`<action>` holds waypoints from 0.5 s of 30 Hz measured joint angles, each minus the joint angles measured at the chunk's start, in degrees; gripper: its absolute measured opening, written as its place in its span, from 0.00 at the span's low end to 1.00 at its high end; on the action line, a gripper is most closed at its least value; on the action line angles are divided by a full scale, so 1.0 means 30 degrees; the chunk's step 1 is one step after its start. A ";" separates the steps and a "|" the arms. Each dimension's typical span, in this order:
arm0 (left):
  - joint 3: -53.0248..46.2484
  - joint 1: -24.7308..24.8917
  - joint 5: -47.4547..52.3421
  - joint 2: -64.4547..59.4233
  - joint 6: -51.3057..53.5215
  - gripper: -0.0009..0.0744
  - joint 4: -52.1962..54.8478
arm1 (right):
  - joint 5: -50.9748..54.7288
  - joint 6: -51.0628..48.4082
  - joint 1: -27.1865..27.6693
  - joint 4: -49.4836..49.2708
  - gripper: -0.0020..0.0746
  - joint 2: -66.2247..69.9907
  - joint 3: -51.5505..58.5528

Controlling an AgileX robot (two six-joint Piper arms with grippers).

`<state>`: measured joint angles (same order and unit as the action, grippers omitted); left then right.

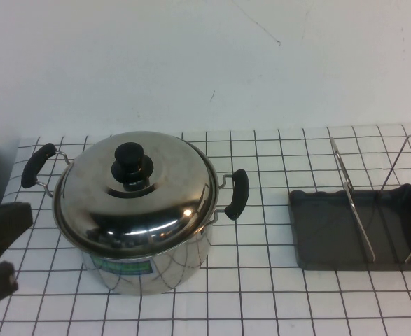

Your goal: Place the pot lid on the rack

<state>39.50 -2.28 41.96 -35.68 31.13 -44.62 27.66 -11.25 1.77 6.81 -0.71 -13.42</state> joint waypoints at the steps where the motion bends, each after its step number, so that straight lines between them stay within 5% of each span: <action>1: 0.0202 0.0000 -0.0054 -0.0557 0.0562 0.01 -0.0382 | 0.0000 0.0000 0.0000 0.0000 0.21 0.0000 0.0000; 15: 0.0533 0.0000 -0.0894 -0.5146 0.5626 0.01 -0.4823 | 0.0000 -0.0409 0.0000 -0.0057 0.05 0.0000 0.0000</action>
<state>41.10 -2.28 39.28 -51.12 48.01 -59.09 27.66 -12.47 1.77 6.64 -0.71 -13.42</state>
